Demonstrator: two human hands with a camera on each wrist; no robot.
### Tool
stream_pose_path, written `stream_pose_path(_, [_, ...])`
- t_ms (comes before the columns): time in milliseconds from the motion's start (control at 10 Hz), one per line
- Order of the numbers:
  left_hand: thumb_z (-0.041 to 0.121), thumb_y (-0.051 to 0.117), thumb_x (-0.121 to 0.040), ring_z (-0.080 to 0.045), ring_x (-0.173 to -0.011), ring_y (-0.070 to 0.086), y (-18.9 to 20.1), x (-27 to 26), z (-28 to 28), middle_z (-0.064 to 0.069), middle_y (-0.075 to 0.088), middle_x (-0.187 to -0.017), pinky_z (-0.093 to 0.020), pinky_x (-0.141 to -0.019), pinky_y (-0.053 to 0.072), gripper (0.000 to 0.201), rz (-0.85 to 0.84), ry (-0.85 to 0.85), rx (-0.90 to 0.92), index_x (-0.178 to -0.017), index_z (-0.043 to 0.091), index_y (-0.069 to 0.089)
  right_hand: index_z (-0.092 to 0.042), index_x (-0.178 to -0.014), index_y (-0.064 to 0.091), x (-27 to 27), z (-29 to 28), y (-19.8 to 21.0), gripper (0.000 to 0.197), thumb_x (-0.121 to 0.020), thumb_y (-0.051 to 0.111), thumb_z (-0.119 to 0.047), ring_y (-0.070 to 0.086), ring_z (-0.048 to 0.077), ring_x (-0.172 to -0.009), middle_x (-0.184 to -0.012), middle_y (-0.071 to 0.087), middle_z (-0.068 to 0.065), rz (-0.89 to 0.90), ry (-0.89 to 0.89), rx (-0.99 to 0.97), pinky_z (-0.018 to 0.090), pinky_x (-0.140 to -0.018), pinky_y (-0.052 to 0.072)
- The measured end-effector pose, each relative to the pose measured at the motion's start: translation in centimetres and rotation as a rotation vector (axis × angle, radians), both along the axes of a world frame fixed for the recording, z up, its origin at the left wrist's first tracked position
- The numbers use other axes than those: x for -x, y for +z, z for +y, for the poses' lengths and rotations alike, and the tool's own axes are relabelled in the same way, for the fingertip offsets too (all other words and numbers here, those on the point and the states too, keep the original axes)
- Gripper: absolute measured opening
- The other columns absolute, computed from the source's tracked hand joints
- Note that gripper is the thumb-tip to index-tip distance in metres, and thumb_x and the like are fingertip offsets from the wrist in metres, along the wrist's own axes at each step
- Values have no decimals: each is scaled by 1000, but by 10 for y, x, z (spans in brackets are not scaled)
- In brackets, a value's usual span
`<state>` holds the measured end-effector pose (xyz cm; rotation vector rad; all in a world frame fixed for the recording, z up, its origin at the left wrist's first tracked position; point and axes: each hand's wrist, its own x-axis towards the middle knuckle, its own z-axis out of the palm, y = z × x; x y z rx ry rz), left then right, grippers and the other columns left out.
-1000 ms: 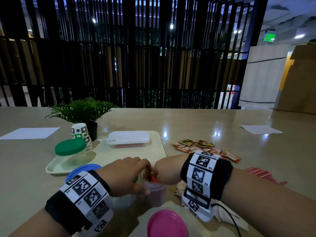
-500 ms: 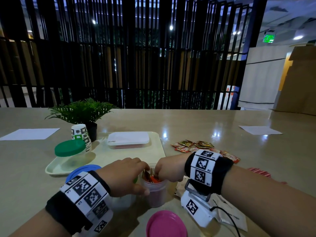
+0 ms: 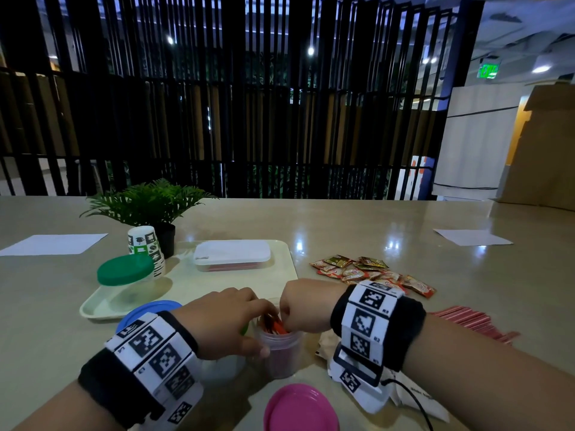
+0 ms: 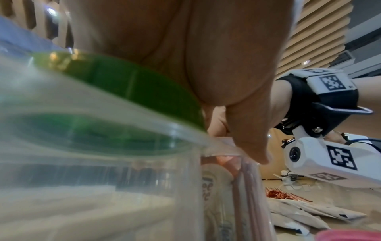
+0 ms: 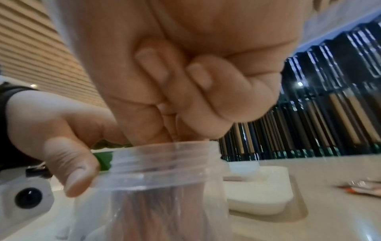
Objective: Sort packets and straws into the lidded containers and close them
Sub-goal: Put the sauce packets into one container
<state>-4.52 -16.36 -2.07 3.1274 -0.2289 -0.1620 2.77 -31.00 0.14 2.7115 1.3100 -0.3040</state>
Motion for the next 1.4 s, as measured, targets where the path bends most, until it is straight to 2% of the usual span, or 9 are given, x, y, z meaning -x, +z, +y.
stream_pose_path(300, [60,55,-88,-14,-120,40,-2,-2,2,6,42,-135,-28,-94,36,69,-10,0,-5,-146,47,21,-12,-79,59,3,-4,4,15,-91,51,-18,48,16,-60,-67,51,2,-66,17,-49,24,-50,33])
stream_pose_path(400, [60,54,-88,-14,-119,39,-2,-3,3,7,41,-135,-28,-91,35,65,2,-18,-8,-144,53,21,-13,-86,68,-3,-13,14,19,-92,54,-24,56,11,-69,-76,65,-1,56,36,-118,23,-57,38])
stream_pose_path(500, [62,54,-87,-11,-118,39,-2,-4,4,10,40,-133,-26,-89,33,61,5,-29,15,-141,58,25,-16,-90,71,-27,-30,30,15,-92,58,-24,57,-7,-66,-76,71,-10,286,-53,-304,17,-63,38])
stream_pose_path(800, [59,57,-86,-10,-122,37,4,-4,3,15,38,-136,-29,-99,36,53,44,-37,37,-134,59,32,-4,-100,68,-135,-83,31,15,-92,58,-12,45,2,-41,-75,67,1,136,-483,-375,14,-39,33])
stream_pose_path(900, [61,56,-87,-8,-122,36,4,-4,3,16,38,-135,-27,-97,35,52,44,-47,35,-133,59,32,3,-101,68,-158,-85,13,19,-91,56,-8,50,14,-55,-84,64,9,115,-562,-250,21,-50,40])
stream_pose_path(1000, [63,56,-85,-6,-120,36,4,-4,4,18,38,-133,-27,-99,35,52,38,-49,48,-132,60,33,-8,-93,62,-174,-80,-5,13,-94,50,-14,54,18,-74,-91,59,5,16,-560,-78,20,-58,42])
stream_pose_path(1200, [65,56,-83,-5,-118,37,5,-5,6,20,38,-130,-29,-101,36,52,42,-49,55,-130,60,34,-9,-131,54,-196,-58,-30,36,-97,50,-17,52,21,-120,-136,54,8,-64,-527,32,25,-96,41])
stream_pose_path(1300, [65,57,-83,-5,-119,37,6,-5,6,20,38,-131,-30,-102,35,54,47,-42,64,-131,60,33,-11,-138,48,-216,-51,-47,40,-99,44,-20,46,24,-129,-142,47,8,-33,-542,108,31,-106,37])
stream_pose_path(1400, [64,57,-83,-5,-120,37,7,-6,7,19,39,-132,-31,-103,35,53,62,-37,74,-131,61,34,-24,-124,62,-245,-47,-63,32,-94,52,-30,56,17,-113,-133,56,5,-3,-556,92,36,-104,42])
